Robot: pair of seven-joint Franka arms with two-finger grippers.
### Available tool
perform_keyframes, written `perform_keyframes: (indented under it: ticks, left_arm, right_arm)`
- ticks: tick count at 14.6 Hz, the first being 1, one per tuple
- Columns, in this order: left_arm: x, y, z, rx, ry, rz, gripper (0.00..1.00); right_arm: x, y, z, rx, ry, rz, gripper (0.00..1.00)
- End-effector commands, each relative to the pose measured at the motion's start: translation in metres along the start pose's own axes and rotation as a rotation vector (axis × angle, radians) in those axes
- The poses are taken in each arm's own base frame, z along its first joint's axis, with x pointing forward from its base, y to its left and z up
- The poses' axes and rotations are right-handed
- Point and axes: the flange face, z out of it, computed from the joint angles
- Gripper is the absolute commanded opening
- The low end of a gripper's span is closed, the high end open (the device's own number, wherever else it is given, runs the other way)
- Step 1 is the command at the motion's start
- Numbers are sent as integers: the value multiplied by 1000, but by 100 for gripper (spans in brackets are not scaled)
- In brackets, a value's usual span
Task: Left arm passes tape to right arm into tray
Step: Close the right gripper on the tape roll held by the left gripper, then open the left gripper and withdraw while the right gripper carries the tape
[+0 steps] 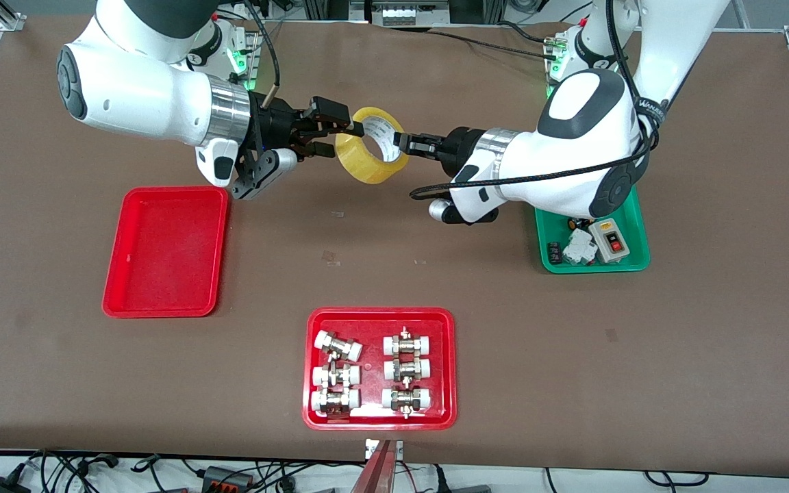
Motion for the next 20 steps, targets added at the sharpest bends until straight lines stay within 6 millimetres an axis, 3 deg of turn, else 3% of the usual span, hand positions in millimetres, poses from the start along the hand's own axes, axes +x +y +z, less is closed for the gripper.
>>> perform_keyframes:
  ticks: [1, 2, 7, 8, 9, 10, 13, 15, 16, 18, 20]
  left_arm:
    - [-9, 6, -9, -21, -25, 32, 0]
    - [-9, 5, -9, -20, -26, 35, 0]
    - [-8, 4, -11, -20, -25, 36, 0]
    - [-9, 5, -10, -19, -27, 18, 13]
    - [-9, 4, -11, -18, -27, 19, 81]
    - [-12, 3, -11, -9, -40, 18, 100]
    - [-12, -7, -31, 18, -8, 13, 100]
    - [-5, -44, -60, 133, 0, 15, 100]
    - [1, -71, -87, 171, 6, 58, 100]
    - [10, -112, -133, 173, 28, 104, 100]
    - [13, -141, -154, 323, 79, 76, 100]
  right_arm:
    - [3, -3, 4, 6, 2, 0, 31]
    - [3, -3, 4, 6, 2, 0, 27]
    - [3, -3, 4, 6, 2, -8, 27]
    - [3, -3, 3, 6, 3, -8, 27]
    - [4, -2, 3, 6, 4, -7, 27]
    - [4, -2, 3, 6, 4, -7, 27]
    - [5, 1, 0, 4, 7, -10, 27]
    - [11, 12, -7, -9, 18, 2, 27]
    - [15, 22, -16, -10, 28, 18, 27]
    - [36, 73, -50, -8, 76, 64, 27]
    - [56, 143, -84, -5, 108, 95, 27]
